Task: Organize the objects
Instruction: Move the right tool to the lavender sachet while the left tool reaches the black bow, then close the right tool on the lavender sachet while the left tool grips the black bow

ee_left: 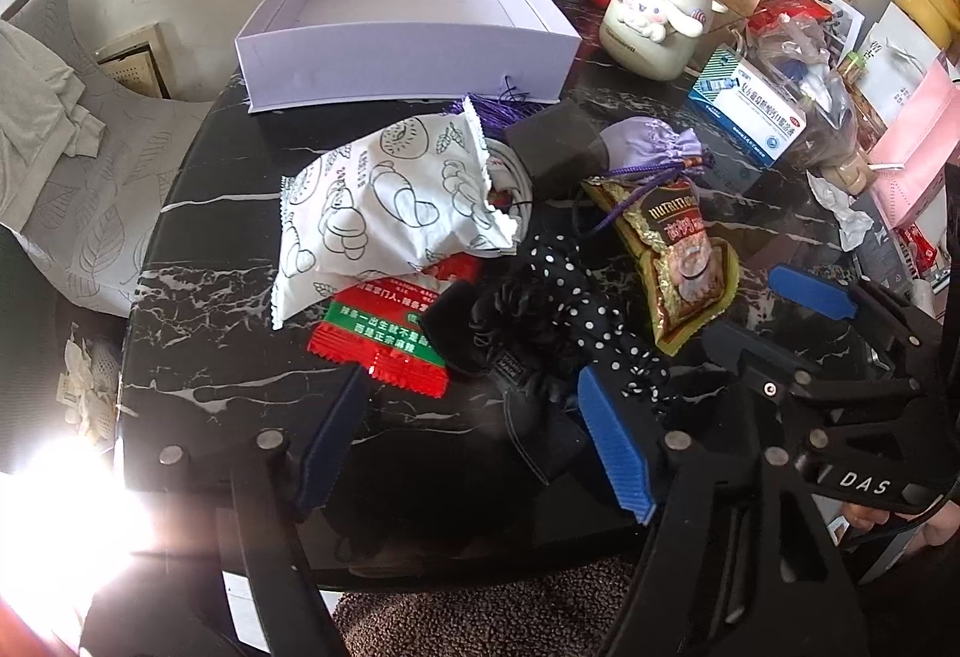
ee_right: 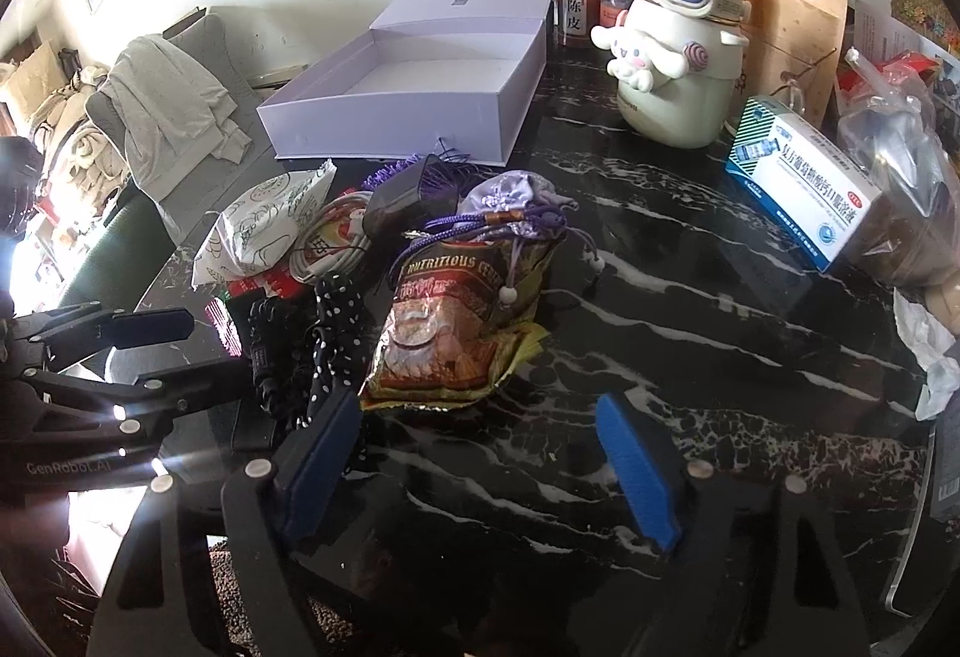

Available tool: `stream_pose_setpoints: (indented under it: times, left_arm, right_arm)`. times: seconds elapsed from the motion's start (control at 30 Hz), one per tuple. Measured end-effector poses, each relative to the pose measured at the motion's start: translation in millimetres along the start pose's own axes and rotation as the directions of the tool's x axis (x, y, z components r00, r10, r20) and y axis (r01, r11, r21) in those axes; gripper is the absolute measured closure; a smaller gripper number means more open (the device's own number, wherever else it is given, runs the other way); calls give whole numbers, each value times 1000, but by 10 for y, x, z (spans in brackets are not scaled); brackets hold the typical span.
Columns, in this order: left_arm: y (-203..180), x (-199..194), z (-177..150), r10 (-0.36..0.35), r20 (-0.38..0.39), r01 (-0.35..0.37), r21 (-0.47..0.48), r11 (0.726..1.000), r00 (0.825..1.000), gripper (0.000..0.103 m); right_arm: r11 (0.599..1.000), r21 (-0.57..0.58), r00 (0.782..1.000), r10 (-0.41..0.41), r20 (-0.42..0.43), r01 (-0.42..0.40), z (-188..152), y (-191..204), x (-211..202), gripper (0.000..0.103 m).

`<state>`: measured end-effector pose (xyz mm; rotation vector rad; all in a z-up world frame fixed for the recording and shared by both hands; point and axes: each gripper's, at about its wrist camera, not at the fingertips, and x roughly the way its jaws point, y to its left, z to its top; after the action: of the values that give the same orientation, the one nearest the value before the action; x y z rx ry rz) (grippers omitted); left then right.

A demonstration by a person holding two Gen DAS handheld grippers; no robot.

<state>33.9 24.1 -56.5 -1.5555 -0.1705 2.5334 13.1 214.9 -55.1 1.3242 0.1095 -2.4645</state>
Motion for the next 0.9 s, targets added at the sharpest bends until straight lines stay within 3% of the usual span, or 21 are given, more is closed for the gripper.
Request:
stream_pose_setpoints:
  times: [0.07,0.1,0.37,0.6,0.9]
  left_arm:
    - [-36,68,16,-13,-21,13,5,1000,1000,47]
    - [-49,100,22,-16,-32,16,9,1000,999,53]
    - [-119,243,133,-30,-56,31,32,999,998,60]
    - [-176,264,192,-39,-57,42,59,997,998,72]
    - [-257,270,170,-34,-56,39,92,995,998,73]
  right_arm:
    - [1000,-3,1000,-3,-5,3,25,1,33,39]
    - [1000,-4,1000,1,-8,-1,38,1,49,41]
    - [999,-32,999,41,4,-41,159,30,114,41]
    - [997,-46,998,60,-6,-60,218,64,198,41]
    - [996,-21,996,91,-14,-91,216,41,345,40]
